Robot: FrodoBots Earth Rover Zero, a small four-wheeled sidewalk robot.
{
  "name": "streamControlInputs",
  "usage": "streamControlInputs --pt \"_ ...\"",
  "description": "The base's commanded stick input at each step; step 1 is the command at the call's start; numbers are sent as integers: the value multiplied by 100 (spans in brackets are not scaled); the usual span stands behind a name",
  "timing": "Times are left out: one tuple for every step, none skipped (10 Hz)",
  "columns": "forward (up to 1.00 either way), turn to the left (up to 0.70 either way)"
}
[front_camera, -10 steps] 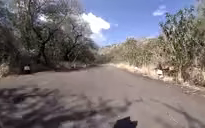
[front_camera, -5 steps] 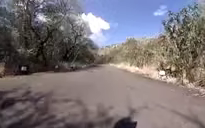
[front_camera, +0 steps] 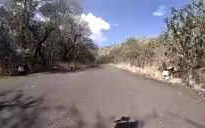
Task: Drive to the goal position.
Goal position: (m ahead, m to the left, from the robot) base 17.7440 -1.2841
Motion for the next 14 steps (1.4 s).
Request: streamControlInputs --pt "50 0" --pt "50 0" --pt "50 0" --pt "50 0" --pt "50 0" --pt "50 0" --pt "50 0" --pt "50 0" --pt "50 0" --pt "50 0" --pt "50 0" --pt "50 0" --pt "50 0" --pt "50 0"
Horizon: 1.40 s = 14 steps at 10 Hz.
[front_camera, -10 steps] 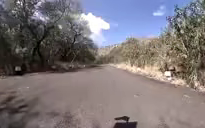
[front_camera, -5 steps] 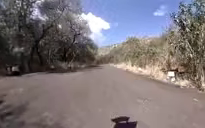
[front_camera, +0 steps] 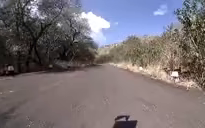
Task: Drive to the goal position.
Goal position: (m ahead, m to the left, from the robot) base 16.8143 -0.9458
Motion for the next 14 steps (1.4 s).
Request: streamControlInputs --pt "50 0" --pt "50 0" --pt "50 0" --pt "50 0" --pt "50 0" --pt "50 0" --pt "50 0" --pt "50 0" --pt "50 0" --pt "50 0" --pt "50 0" --pt "50 0" --pt "50 0" --pt "50 0"
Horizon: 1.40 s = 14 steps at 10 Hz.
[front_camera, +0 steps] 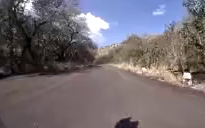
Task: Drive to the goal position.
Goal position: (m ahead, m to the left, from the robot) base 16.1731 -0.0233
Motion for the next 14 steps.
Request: streamControlInputs --pt "50 0" --pt "50 0" --pt "50 0" --pt "50 0" --pt "50 0" --pt "50 0" --pt "50 0" --pt "50 0" --pt "50 0" --pt "50 0" --pt "50 0" --pt "50 0" --pt "50 0" --pt "50 0"
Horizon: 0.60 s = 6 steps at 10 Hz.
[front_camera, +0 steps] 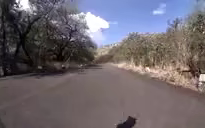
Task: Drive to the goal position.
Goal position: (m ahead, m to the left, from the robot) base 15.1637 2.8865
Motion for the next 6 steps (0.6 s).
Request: streamControlInputs --pt "50 0" --pt "50 0" --pt "50 0" --pt "50 0" --pt "50 0" --pt "50 0"
